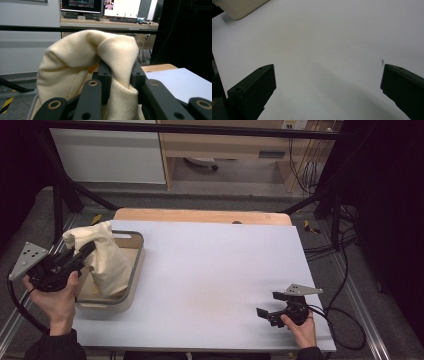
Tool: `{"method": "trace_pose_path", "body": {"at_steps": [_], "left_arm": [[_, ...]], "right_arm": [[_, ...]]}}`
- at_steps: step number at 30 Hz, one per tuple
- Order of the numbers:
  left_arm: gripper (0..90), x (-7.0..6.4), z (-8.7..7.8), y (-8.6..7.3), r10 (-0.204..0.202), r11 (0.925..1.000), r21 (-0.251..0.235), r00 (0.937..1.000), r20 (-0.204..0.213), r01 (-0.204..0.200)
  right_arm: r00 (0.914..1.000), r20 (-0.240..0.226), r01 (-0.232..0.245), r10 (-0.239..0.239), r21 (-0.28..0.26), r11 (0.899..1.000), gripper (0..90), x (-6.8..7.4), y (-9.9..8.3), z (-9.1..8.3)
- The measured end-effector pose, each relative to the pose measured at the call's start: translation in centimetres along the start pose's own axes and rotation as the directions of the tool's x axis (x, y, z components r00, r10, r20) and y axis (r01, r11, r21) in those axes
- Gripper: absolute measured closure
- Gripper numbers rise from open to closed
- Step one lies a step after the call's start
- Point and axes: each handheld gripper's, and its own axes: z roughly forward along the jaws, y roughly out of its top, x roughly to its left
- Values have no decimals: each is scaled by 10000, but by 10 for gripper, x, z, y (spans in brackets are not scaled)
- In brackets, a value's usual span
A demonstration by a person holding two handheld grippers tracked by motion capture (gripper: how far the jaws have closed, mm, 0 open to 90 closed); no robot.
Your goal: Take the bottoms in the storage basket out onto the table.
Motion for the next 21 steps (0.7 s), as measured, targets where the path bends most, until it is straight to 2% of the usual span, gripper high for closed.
{"method": "trace_pose_path", "body": {"at_steps": [21], "left_arm": [[759,-1,1,12,-33,9991,-419,10000,39,34]], "right_arm": [[10000,7,58,-58,-24,10000,5,0,0,0]]}}
